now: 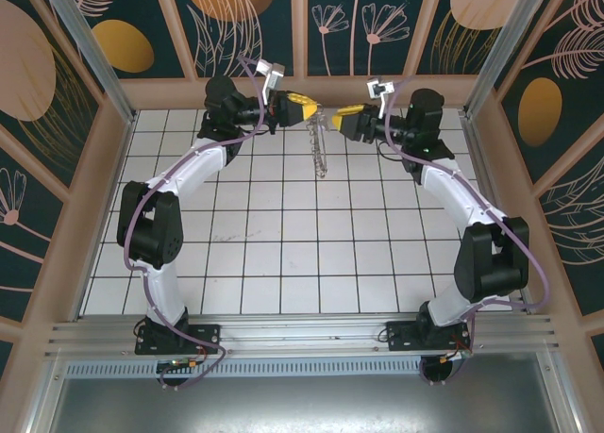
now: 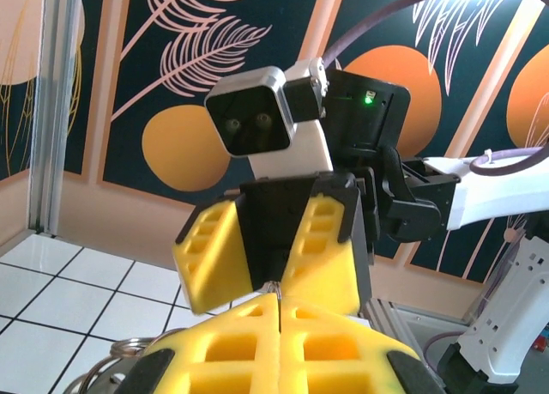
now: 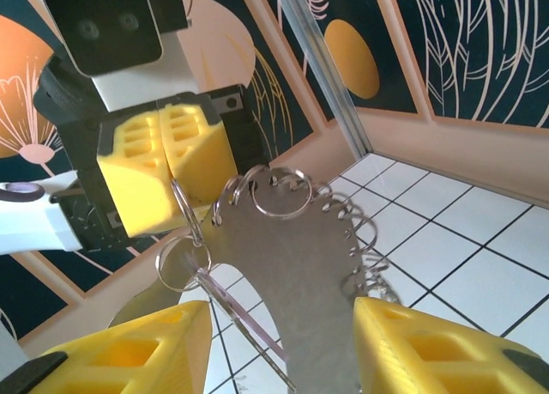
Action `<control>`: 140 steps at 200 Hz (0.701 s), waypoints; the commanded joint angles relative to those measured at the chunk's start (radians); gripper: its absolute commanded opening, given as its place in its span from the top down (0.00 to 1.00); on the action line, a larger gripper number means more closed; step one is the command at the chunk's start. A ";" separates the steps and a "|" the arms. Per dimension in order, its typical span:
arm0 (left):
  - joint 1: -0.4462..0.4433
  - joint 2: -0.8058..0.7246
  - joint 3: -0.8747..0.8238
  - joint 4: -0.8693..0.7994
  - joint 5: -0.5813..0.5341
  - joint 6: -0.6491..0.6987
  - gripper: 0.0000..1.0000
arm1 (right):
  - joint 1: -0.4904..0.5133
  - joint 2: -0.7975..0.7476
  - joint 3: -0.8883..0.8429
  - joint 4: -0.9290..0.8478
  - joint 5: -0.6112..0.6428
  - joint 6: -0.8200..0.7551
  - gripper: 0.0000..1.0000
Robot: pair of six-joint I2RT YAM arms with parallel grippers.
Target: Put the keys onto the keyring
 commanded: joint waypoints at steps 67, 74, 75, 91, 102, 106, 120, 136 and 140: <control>0.000 -0.035 0.000 0.099 -0.005 -0.048 1.00 | 0.083 -0.006 0.071 -0.120 0.035 -0.155 0.53; 0.000 -0.035 0.001 0.100 -0.005 -0.048 1.00 | 0.084 -0.004 0.074 -0.120 0.033 -0.155 0.54; 0.000 -0.036 0.000 0.100 -0.005 -0.048 1.00 | 0.084 -0.004 0.074 -0.120 0.032 -0.155 0.55; 0.000 -0.036 -0.001 0.100 -0.006 -0.049 1.00 | 0.086 -0.001 0.081 -0.120 0.021 -0.155 0.65; 0.000 -0.036 -0.005 0.102 -0.011 -0.050 1.00 | 0.089 -0.001 0.083 -0.127 0.010 -0.161 0.78; 0.000 -0.037 -0.005 0.103 -0.014 -0.050 1.00 | 0.091 -0.002 0.083 -0.131 0.008 -0.163 0.83; 0.000 -0.036 -0.008 0.107 -0.020 -0.053 1.00 | 0.096 -0.004 0.081 -0.143 -0.001 -0.172 0.96; 0.000 -0.036 -0.014 0.123 -0.032 -0.065 1.00 | 0.105 -0.007 0.081 -0.158 -0.003 -0.183 1.00; 0.000 -0.036 -0.017 0.126 -0.035 -0.067 1.00 | 0.107 -0.007 0.080 -0.162 -0.002 -0.185 1.00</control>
